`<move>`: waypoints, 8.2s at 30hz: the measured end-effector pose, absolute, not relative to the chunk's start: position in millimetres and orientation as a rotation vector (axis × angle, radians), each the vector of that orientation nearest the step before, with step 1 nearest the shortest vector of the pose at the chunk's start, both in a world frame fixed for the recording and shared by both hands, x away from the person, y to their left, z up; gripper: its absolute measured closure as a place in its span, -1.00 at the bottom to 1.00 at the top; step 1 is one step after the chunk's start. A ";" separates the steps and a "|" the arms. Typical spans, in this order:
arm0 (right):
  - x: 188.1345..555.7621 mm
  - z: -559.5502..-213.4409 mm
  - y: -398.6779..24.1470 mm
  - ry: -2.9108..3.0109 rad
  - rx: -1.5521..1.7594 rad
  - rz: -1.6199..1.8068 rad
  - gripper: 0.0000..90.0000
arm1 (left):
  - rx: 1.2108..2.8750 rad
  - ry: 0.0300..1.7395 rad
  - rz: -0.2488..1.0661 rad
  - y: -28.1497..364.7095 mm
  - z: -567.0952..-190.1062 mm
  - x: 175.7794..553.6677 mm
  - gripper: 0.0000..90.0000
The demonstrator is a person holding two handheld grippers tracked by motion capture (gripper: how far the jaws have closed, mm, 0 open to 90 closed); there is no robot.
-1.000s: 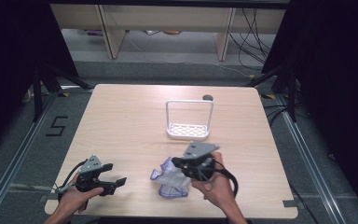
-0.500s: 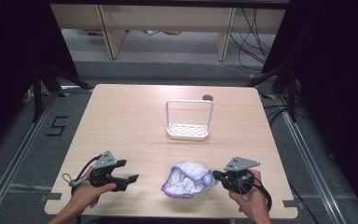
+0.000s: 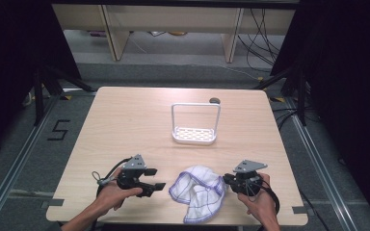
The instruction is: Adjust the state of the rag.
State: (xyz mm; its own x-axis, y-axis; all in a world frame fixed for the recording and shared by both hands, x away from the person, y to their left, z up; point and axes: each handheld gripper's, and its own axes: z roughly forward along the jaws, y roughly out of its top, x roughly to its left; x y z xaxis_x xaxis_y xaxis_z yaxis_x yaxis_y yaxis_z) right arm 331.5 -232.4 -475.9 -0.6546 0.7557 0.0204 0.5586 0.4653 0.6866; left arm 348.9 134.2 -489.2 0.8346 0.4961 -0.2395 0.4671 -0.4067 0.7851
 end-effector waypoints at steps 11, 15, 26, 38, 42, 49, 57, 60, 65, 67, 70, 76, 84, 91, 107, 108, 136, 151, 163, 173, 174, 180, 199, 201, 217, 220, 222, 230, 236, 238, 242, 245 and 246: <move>320.8 -446.4 -177.1 2.431 0.946 1.099 0.30 | 2.153 0.671 0.043 108.2 -503.1 348.5 0.00; 326.0 -447.6 -159.2 2.473 0.901 1.085 0.30 | 2.174 0.664 0.049 101.6 -506.8 348.3 0.14; 353.1 -463.5 -124.6 2.546 0.816 0.952 0.92 | 2.219 0.580 0.089 93.1 -510.6 349.5 0.95; 342.9 -399.9 -173.3 2.360 0.848 1.124 0.99 | 2.140 0.509 0.187 133.8 -464.8 343.9 0.99; 342.8 -390.8 -190.9 2.309 0.886 1.129 0.99 | 2.133 0.527 0.215 147.9 -458.7 344.6 0.99; 346.8 -394.2 -226.2 2.234 1.042 1.137 0.99 | 2.077 0.569 0.239 163.5 -441.8 349.7 0.99; 389.5 -443.9 -244.6 2.261 1.232 1.026 0.99 | 2.149 0.632 0.279 145.4 -464.1 392.1 0.99; 404.2 -462.3 -244.1 2.291 1.279 0.940 0.99 | 2.203 0.654 0.300 138.2 -475.8 409.6 0.99; 412.8 -476.3 -245.9 2.314 1.336 0.838 0.95 | 2.235 0.712 0.318 133.9 -492.9 432.2 0.99; 412.6 -478.1 -247.1 2.315 1.340 0.826 0.85 | 2.228 0.724 0.321 133.4 -494.9 434.6 0.99; 406.4 -473.5 -249.9 2.276 1.358 0.830 0.51 | 2.204 0.733 0.321 132.6 -493.8 434.7 0.96; 369.6 -441.0 -253.1 2.245 1.333 0.936 0.32 | 2.090 0.740 0.288 145.2 -473.8 408.7 0.52; 322.2 -434.8 -250.4 2.248 1.283 0.983 0.23 | 2.066 0.692 0.139 144.0 -470.8 353.9 0.21; 295.0 -443.6 -240.8 2.269 1.268 1.010 0.20 | 2.097 0.646 0.095 127.8 -482.6 324.7 0.12; 285.5 -455.8 -228.7 2.306 1.264 0.966 0.19 | 2.135 0.642 0.038 96.0 -493.9 311.8 -0.13; 286.3 -455.7 -229.5 2.310 1.240 0.960 0.20 | 2.139 0.650 0.039 94.1 -494.6 311.0 -0.13; 284.0 -451.1 -241.5 2.301 1.148 0.894 1.00 | 2.241 0.504 0.195 57.3 -515.0 309.1 0.97; 234.3 -467.3 -261.5 2.359 1.275 0.893 1.00 | 2.286 0.473 0.148 117.9 -504.5 305.6 0.99; 243.6 -469.3 -245.8 2.375 1.254 0.891 0.48 | 2.273 0.548 0.125 140.0 -506.0 323.9 0.86; 289.0 -464.0 -242.2 2.323 1.225 0.992 0.19 | 2.101 0.849 0.196 167.5 -494.8 359.6 0.10; 294.1 -462.0 -239.0 2.321 1.227 0.982 0.16 | 2.110 0.857 0.221 170.7 -494.6 366.0 0.10; 336.9 -461.7 -228.9 2.301 1.210 0.981 0.09 | 2.132 0.910 0.306 170.0 -497.6 392.8 -0.01; 425.2 -476.5 -232.2 2.349 1.261 0.885 0.16 | 2.168 0.924 0.275 149.7 -494.1 439.1 -0.05; 427.5 -478.1 -231.4 2.354 1.270 0.878 0.18 | 2.167 0.926 0.261 148.5 -495.3 440.4 -0.08; 442.9 -492.2 -223.7 2.367 1.315 0.859 0.21 | 2.203 0.948 0.244 141.9 -504.4 450.7 -0.01; 443.7 -492.4 -223.5 2.392 1.314 0.835 0.24 | 2.224 0.940 0.239 138.5 -508.0 452.2 0.02; 444.1 -492.9 -223.1 2.392 1.316 0.834 0.24 | 2.223 0.939 0.244 138.2 -508.2 452.5 0.03; 445.1 -497.8 -219.0 2.409 1.312 0.856 0.60 | 2.241 0.865 0.260 131.9 -508.4 450.6 0.59; 444.3 -496.5 -217.5 2.444 1.304 0.861 0.92 | 2.208 0.841 0.244 131.4 -507.5 449.8 0.94; 444.4 -497.5 -216.9 2.430 1.293 0.877 0.93 | 2.219 0.822 0.251 132.5 -506.0 450.3 0.95; 443.4 -490.3 -217.7 2.425 1.294 0.880 0.94 | 2.199 0.813 0.255 132.3 -499.9 449.1 0.96; 443.1 -488.0 -217.9 2.426 1.283 0.886 0.94 | 2.192 0.807 0.257 132.8 -497.1 450.2 0.96; 443.2 -488.2 -217.1 2.410 1.285 0.900 0.94 | 2.187 0.808 0.253 133.2 -496.0 451.2 0.96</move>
State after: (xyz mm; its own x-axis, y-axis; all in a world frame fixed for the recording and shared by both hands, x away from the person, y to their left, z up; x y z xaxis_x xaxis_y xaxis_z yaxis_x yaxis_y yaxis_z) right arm 443.2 -217.1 -488.2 -0.5726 0.8180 0.0542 0.6533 0.4154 0.6329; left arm 451.2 133.2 -496.0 0.7787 0.6229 -0.0755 0.4686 -0.4973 0.7301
